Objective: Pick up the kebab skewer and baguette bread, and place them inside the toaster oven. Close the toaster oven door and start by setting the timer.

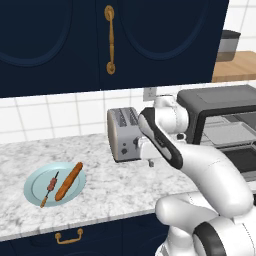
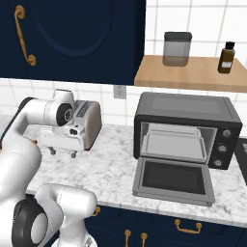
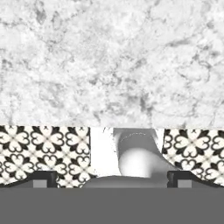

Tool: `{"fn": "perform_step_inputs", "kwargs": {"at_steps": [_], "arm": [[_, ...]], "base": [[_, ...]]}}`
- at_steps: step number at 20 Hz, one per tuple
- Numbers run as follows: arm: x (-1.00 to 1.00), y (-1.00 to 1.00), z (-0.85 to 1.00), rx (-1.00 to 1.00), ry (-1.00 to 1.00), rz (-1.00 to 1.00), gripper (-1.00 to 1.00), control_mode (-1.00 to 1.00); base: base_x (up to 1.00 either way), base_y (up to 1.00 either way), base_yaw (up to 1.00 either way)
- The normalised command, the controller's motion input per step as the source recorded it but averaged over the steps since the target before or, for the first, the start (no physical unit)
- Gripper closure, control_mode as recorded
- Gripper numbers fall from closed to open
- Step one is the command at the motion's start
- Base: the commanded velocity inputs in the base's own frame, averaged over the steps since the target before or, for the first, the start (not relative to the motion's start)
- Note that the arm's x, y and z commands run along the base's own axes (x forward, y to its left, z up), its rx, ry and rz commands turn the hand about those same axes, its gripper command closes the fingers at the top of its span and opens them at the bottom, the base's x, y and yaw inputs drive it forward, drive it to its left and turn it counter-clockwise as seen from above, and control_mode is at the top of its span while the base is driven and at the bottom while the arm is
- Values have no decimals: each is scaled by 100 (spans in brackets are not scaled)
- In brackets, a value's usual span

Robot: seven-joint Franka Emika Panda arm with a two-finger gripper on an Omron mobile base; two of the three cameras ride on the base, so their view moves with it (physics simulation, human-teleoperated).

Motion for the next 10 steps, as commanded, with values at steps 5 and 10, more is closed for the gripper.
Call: {"fn": "perform_step_inputs", "kwargs": {"at_steps": [5,10], "arm": [[5,99,0,0,13,-1,-100,-100],[3,96,0,-2,-3,-5,-100,-100]], "base": [[0,0,0],[0,0,0]]}}
